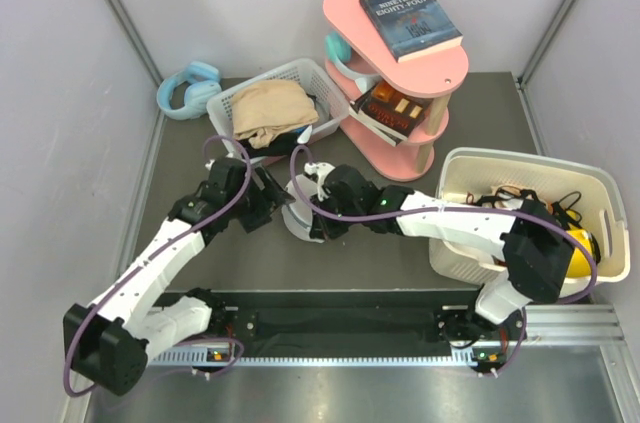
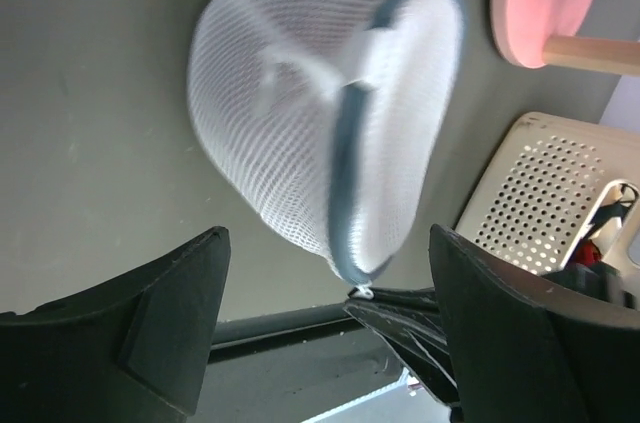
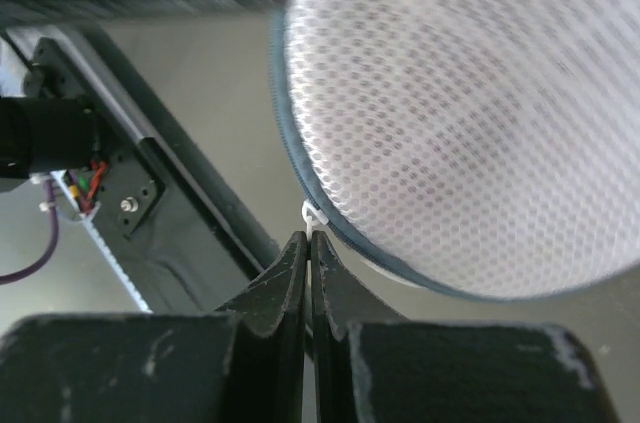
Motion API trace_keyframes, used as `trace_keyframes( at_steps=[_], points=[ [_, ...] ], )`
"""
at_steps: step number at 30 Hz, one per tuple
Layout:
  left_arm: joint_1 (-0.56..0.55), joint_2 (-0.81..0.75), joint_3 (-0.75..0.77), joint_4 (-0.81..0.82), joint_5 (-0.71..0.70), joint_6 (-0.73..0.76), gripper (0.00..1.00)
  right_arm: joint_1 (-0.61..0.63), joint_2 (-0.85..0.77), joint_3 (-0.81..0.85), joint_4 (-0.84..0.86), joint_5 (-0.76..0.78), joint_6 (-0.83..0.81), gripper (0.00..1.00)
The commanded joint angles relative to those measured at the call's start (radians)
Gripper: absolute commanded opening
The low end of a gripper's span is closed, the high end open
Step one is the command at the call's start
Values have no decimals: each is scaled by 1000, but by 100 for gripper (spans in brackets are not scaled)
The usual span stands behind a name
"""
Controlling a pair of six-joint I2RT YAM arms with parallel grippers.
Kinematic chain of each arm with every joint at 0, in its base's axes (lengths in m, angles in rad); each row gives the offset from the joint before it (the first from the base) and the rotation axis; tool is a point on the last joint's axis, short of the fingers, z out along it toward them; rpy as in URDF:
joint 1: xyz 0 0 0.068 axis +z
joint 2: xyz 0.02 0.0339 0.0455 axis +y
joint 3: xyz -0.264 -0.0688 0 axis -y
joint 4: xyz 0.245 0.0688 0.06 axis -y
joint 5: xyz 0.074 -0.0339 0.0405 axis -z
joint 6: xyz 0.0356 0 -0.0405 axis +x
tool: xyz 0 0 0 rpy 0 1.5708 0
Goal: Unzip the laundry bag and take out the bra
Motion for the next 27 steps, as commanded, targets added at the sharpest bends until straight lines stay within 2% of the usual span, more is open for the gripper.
trace_keyframes(
  at_steps=[1, 4, 11, 12, 14, 15, 17, 18, 20, 21, 27],
  points=[
    [0, -51, -83, -18, -3, -77, 82, 48, 32, 79, 31, -12, -15, 0],
    [-2, -64, -118, 37, 21, -105, 79, 62, 44, 94, 25, -12, -19, 0],
    [-15, -47, -164, 163, 61, -145, 59, 68, 46, 102, 21, -6, -24, 0],
    [-18, -44, -169, 176, 64, -158, 51, 68, 44, 101, 19, -4, -24, 0],
    [-20, -42, -187, 212, 76, -169, 41, 68, 41, 101, 19, -3, -24, 0],
    [-20, -41, -190, 222, 79, -178, 29, 68, 39, 99, 18, -3, -24, 0],
    [-22, -39, -202, 244, 82, -186, 19, 68, 38, 96, 18, -3, -21, 0],
    [-20, -36, -206, 247, 87, -191, 10, 68, 38, 94, 19, -3, -21, 0],
    [-22, -33, -210, 258, 90, -194, 3, 71, 39, 91, 19, -3, -21, 0],
    [-22, -29, -212, 258, 90, -194, 0, 68, 38, 90, 19, -4, -19, 0],
    [-20, -24, -206, 256, 67, -171, 0, 65, 26, 65, 19, -12, -12, 0]
  ],
)
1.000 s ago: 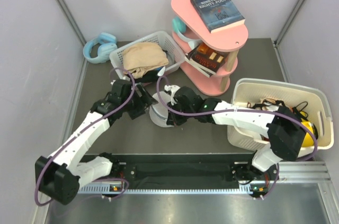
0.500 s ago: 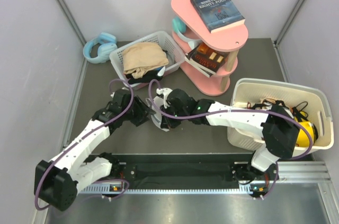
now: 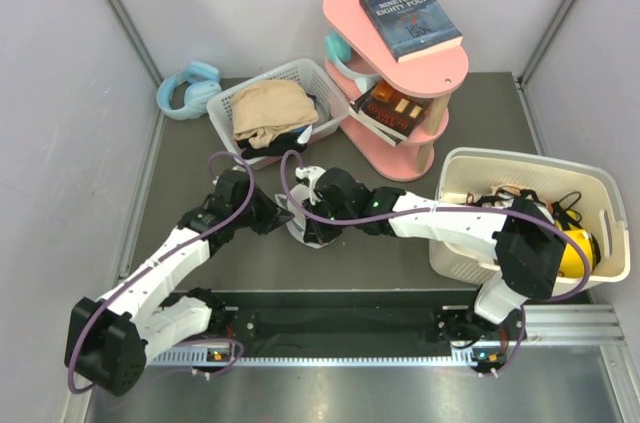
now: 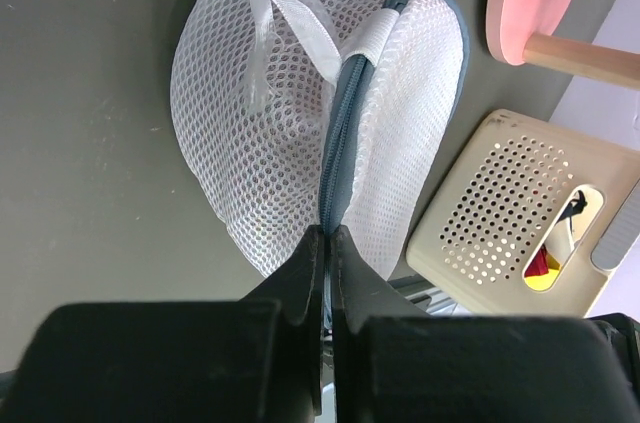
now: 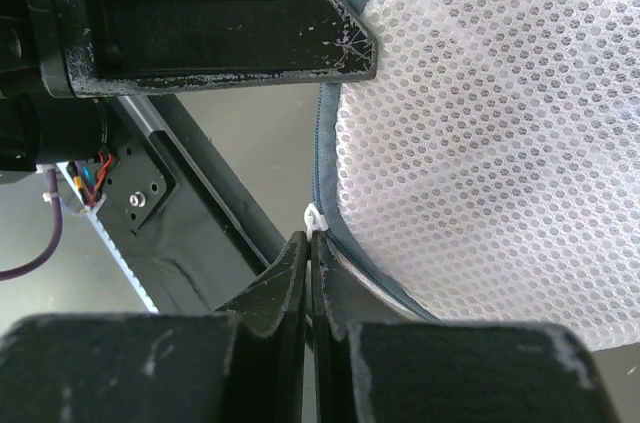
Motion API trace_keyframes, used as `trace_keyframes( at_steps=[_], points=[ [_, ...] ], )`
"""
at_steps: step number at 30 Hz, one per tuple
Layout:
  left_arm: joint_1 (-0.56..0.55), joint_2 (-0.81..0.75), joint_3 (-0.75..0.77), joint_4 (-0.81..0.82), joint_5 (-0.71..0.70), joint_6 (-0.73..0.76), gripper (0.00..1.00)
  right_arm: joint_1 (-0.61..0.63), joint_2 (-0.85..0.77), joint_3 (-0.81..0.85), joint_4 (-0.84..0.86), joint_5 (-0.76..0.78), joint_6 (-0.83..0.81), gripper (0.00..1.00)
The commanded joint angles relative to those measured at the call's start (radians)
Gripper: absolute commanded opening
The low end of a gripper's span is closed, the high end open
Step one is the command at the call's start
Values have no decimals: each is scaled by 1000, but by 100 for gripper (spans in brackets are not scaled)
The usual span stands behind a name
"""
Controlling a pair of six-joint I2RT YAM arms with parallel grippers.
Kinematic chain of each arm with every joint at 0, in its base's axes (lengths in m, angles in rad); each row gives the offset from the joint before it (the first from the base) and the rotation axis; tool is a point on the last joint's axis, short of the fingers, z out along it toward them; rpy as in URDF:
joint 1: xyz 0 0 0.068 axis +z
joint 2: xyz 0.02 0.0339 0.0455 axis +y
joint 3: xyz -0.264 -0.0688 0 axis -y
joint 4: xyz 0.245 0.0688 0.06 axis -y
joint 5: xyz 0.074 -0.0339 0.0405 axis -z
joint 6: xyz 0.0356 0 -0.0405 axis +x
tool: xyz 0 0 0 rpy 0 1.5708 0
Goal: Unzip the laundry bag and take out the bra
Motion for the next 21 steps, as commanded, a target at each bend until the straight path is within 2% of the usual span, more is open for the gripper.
trace_keyframes(
  at_steps=[1, 9, 16, 21],
  points=[
    [-4, 4, 3, 50, -11, 18, 0, 11, -32, -1, 28, -8, -5, 0],
    [21, 10, 26, 28, -36, 66, 0, -38, -110, -94, 29, 0, 10, 0],
    [63, 30, 37, 26, -10, 107, 0, -139, -204, -205, 48, 4, 23, 0],
    [67, 89, 61, 65, 28, 150, 0, -169, -215, -206, 49, 9, 12, 0]
  ],
)
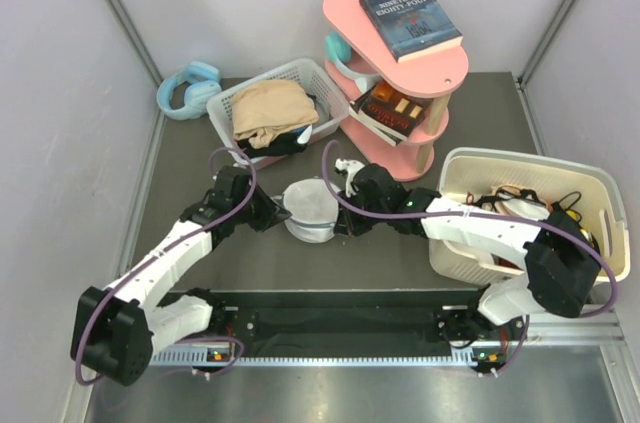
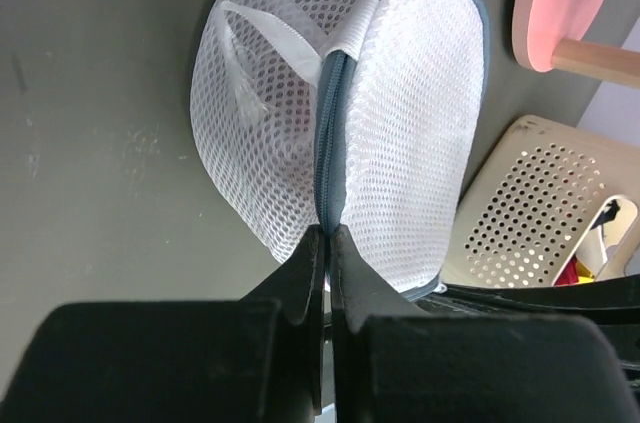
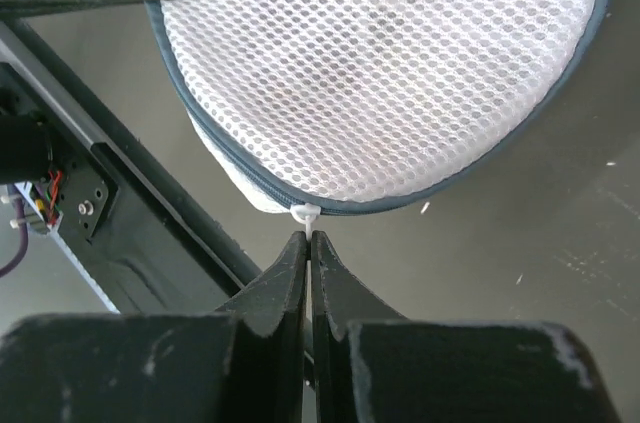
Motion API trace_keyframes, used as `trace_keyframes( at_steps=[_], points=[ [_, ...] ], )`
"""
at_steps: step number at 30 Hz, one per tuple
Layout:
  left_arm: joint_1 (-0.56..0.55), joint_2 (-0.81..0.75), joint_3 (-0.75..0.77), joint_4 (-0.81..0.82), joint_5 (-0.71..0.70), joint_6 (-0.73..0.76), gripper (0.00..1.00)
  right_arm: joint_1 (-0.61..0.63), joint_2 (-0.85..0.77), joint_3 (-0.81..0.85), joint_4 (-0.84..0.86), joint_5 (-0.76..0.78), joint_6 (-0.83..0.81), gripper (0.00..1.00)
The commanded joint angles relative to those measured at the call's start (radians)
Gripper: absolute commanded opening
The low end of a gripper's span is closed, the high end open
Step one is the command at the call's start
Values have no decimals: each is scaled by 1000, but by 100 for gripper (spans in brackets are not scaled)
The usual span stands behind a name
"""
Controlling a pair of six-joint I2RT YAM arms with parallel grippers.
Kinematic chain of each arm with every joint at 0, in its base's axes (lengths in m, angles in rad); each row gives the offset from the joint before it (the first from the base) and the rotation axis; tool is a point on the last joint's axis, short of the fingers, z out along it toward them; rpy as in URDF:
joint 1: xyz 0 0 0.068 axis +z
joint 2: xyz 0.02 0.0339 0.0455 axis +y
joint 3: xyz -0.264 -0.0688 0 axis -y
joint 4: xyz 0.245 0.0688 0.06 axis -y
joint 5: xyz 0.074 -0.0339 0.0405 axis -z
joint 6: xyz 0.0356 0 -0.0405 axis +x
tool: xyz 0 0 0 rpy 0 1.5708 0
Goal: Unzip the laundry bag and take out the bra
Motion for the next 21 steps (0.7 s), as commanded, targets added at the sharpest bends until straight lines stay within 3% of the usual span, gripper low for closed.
trace_keyframes(
  at_steps=[1, 8, 9, 11, 12, 13, 15, 21],
  points=[
    [12, 54, 64, 55, 19, 78, 0, -18, -35, 19, 15, 11, -18, 0],
    [12, 203, 199, 12, 25, 182, 3, 3, -9, 72, 18, -10, -30, 0],
    [11, 208, 211, 1, 28, 183, 11, 16, 3, 77, 20, -13, -30, 0],
    [12, 200, 237, -32, 15, 180, 36, 31, 12, 92, 21, -21, -32, 0],
    [12, 188, 239, -42, 9, 174, 61, 42, 23, 97, 23, -24, -30, 0],
    [11, 174, 237, -54, 1, 168, 69, 48, 29, 106, 23, -26, -27, 0],
    [11, 111, 223, -86, -22, 150, 79, 59, 43, 121, 23, -32, -24, 0],
    [11, -79, 142, -209, -76, 85, 83, 79, 64, 145, 20, -38, -18, 0]
  ],
)
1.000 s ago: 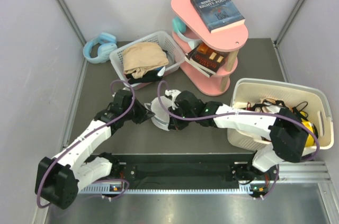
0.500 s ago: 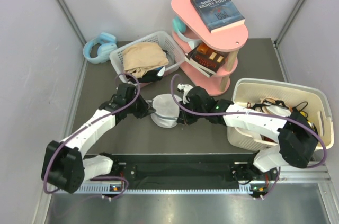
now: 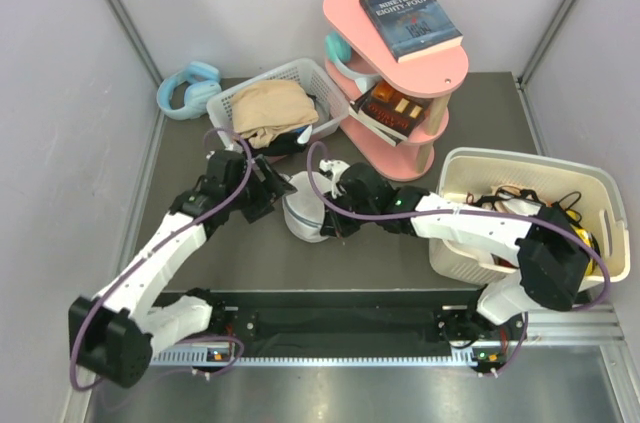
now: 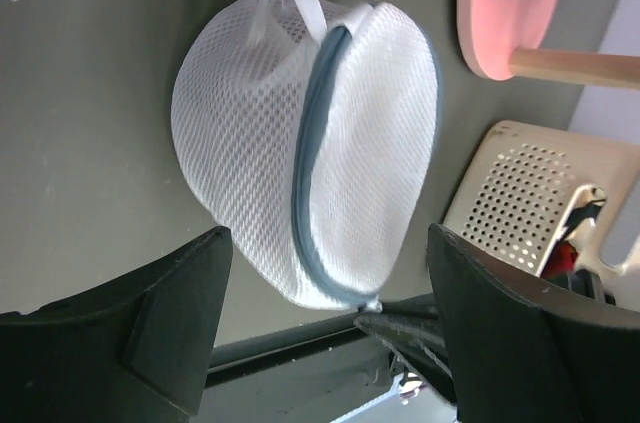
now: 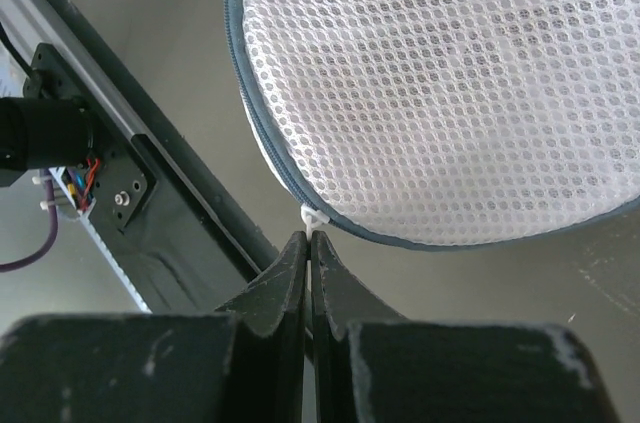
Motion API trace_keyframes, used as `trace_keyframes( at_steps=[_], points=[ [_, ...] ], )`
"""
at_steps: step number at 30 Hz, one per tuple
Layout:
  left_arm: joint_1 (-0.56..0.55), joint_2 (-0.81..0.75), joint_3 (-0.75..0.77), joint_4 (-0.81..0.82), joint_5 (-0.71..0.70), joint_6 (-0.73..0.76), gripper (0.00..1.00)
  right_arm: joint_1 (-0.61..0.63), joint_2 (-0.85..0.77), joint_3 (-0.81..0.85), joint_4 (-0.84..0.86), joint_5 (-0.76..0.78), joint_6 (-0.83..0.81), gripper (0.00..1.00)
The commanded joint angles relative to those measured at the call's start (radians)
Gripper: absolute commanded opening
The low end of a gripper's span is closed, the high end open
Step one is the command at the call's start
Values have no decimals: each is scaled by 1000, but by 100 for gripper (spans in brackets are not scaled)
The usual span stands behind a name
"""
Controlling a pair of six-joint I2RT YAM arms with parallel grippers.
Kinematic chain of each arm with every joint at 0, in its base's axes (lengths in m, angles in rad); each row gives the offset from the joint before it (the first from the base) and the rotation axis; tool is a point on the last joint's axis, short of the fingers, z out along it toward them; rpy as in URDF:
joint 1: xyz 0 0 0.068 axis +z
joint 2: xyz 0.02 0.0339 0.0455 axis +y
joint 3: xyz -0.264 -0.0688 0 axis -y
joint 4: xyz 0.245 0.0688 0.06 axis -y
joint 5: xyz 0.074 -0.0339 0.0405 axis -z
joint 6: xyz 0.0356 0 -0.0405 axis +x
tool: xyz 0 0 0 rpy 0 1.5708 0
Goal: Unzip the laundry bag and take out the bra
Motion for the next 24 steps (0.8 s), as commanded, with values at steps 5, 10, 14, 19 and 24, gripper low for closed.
trace_keyframes(
  at_steps=[5, 10, 14, 19, 24],
  points=[
    [5, -233, -113, -125, -36, -86, 83, 43, 30, 83, 2, -13, -22, 0],
    [-6, -223, -165, -35, 21, -123, 82, 52, 48, 102, -4, -17, -34, 0],
    [-24, -164, -174, 42, 52, -140, 81, 58, 64, 103, 28, -46, -25, 0],
    [-31, -122, -186, 101, 67, -155, 77, 64, 133, 183, -7, -57, -38, 0],
    [-31, -98, -205, 143, 62, -158, 54, 70, 142, 194, -26, -59, -62, 0]
  ],
)
